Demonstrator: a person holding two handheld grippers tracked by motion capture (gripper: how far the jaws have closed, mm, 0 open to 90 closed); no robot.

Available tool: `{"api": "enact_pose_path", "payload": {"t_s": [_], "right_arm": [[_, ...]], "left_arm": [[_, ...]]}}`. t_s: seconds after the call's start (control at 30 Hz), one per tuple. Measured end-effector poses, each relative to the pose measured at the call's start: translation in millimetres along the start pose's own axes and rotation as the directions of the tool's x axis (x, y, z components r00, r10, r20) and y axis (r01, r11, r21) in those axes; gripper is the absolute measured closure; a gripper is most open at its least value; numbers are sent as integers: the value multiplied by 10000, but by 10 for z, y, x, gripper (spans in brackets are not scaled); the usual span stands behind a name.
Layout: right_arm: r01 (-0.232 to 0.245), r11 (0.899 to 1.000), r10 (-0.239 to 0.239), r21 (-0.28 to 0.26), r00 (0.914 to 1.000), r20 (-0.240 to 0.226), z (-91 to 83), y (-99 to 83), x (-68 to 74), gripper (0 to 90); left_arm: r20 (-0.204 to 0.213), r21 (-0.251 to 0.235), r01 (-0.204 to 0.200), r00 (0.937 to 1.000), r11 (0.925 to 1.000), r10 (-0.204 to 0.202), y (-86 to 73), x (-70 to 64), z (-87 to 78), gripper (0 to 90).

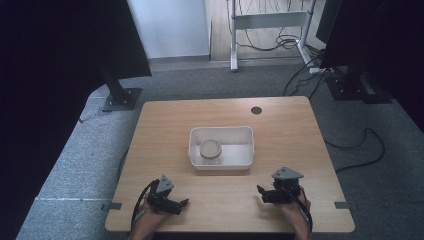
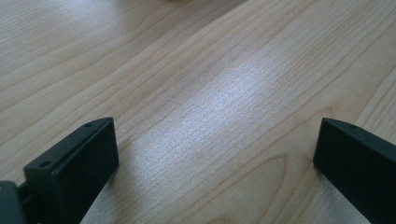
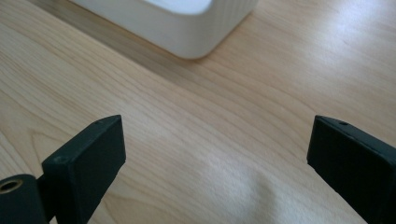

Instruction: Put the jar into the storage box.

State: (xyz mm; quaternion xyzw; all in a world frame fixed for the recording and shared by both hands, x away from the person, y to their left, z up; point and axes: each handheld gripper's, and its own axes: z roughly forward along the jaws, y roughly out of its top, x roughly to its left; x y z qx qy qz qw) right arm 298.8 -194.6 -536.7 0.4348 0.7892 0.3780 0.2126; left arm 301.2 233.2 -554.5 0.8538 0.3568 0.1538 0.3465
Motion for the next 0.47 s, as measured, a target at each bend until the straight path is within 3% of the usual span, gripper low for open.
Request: {"api": "enact_pose_path", "payload": {"t_s": [0.47], "right_arm": [[-225, 9976, 212, 661, 9996, 197, -39, -238, -48, 41]], "left_arm": [[1, 0, 0, 10000, 10000, 0, 0, 0, 0, 0]]}}
